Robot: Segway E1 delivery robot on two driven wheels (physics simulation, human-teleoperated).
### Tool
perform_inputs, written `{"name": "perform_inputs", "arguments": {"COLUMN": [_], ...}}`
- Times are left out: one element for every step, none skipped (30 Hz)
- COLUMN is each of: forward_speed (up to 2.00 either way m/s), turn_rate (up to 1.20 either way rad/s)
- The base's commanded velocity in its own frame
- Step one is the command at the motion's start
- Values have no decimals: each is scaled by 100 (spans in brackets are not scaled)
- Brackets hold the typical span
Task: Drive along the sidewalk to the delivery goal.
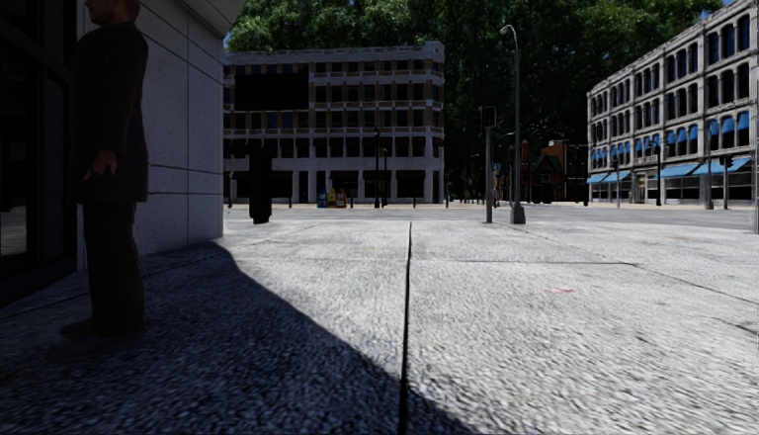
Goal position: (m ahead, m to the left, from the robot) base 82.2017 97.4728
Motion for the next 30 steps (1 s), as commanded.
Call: {"name": "perform_inputs", "arguments": {"forward_speed": [200,200,200,200,200,200,200,200,200,200,200,200,200,200,200,200,200,200,200,200,200,200,200,200,200,200,200,200,200,200], "turn_rate": [0,0,0,0,0,0,0,0,0,0,0,0,0,0,0,0,0,0,0,0,0,0,0,0,0,0,0,0,0,0]}}
